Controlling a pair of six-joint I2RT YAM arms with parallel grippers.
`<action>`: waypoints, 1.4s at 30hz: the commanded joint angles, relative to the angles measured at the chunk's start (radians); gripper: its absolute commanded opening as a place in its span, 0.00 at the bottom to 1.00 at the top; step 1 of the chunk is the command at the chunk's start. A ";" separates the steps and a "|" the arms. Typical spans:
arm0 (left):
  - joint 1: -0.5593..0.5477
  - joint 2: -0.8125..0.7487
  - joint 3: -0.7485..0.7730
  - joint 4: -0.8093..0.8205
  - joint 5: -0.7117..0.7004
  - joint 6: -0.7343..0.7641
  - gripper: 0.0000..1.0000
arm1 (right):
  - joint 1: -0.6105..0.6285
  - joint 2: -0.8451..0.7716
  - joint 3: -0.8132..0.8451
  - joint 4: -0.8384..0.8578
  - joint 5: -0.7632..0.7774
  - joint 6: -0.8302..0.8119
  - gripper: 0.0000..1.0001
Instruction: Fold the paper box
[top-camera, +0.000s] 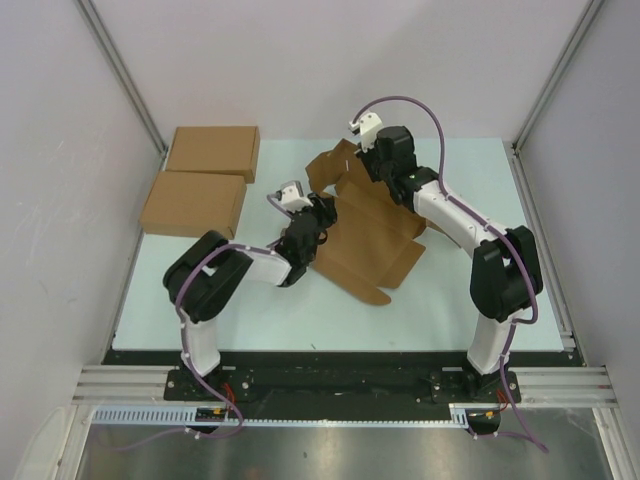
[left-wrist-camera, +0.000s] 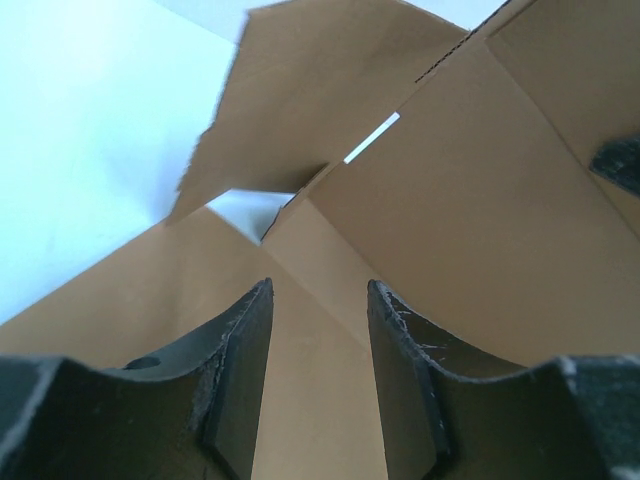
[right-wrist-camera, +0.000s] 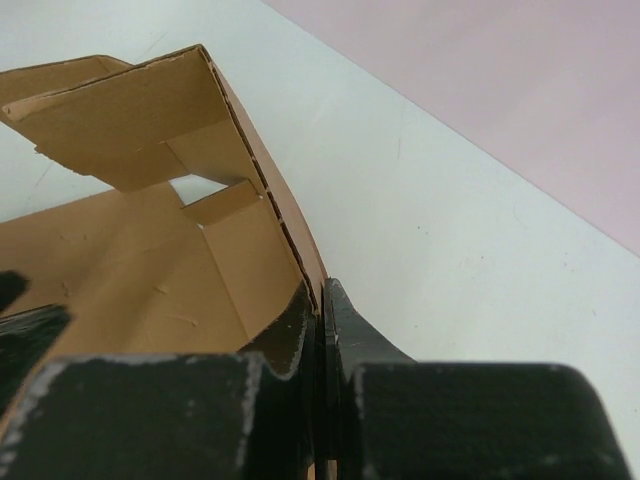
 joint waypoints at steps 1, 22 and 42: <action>0.003 0.104 0.128 -0.010 -0.068 0.005 0.49 | 0.005 0.024 -0.031 -0.178 0.001 0.172 0.00; 0.112 0.351 0.674 -0.792 0.079 -0.422 0.45 | -0.030 0.126 0.098 -0.251 -0.159 0.277 0.00; 0.117 0.286 0.611 -0.724 0.204 -0.401 0.44 | -0.029 0.146 0.100 -0.260 -0.166 0.269 0.00</action>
